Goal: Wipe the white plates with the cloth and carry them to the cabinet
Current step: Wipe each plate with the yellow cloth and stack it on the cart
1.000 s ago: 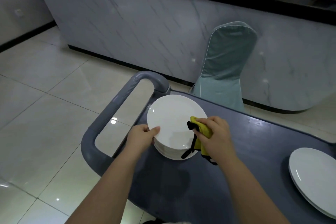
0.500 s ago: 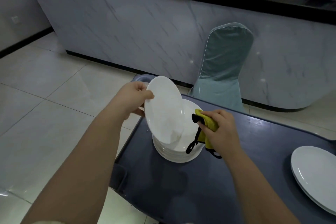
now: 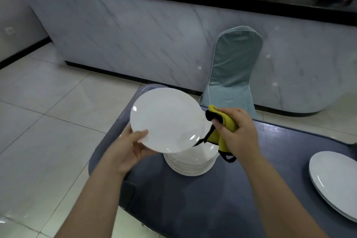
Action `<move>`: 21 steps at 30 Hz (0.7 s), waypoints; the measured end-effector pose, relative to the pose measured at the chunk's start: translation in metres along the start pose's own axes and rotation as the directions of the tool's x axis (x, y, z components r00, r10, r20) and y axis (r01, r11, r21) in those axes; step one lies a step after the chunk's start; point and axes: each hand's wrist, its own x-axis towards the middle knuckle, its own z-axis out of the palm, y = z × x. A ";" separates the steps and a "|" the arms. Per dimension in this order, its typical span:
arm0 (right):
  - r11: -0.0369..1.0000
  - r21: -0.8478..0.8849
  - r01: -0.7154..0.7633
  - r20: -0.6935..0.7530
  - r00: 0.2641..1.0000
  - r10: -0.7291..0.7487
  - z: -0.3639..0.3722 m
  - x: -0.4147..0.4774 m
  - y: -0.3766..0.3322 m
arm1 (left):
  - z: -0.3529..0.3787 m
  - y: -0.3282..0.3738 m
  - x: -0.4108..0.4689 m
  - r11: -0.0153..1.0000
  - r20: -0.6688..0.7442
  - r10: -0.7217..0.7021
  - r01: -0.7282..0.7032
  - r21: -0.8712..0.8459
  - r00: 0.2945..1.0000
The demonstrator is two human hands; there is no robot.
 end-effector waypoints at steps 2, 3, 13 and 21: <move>0.999 0.033 0.015 0.070 0.997 -0.018 0.012 0.008 -0.017 | 0.004 -0.026 -0.004 0.991 0.068 -0.079 0.086 -0.104 0.995; 0.999 -0.007 0.040 0.114 0.993 -0.039 0.020 0.010 -0.024 | 0.008 -0.037 -0.005 0.985 0.088 -0.101 0.112 -0.130 0.991; 0.872 -0.437 0.221 0.365 0.930 -0.052 0.034 -0.046 -0.025 | 0.051 -0.070 -0.002 0.973 0.265 -0.080 0.133 -0.190 0.961; 0.788 -0.608 -0.097 -0.033 0.995 0.096 -0.045 -0.024 0.030 | 0.086 -0.097 -0.009 0.987 0.426 -0.159 0.156 0.043 0.891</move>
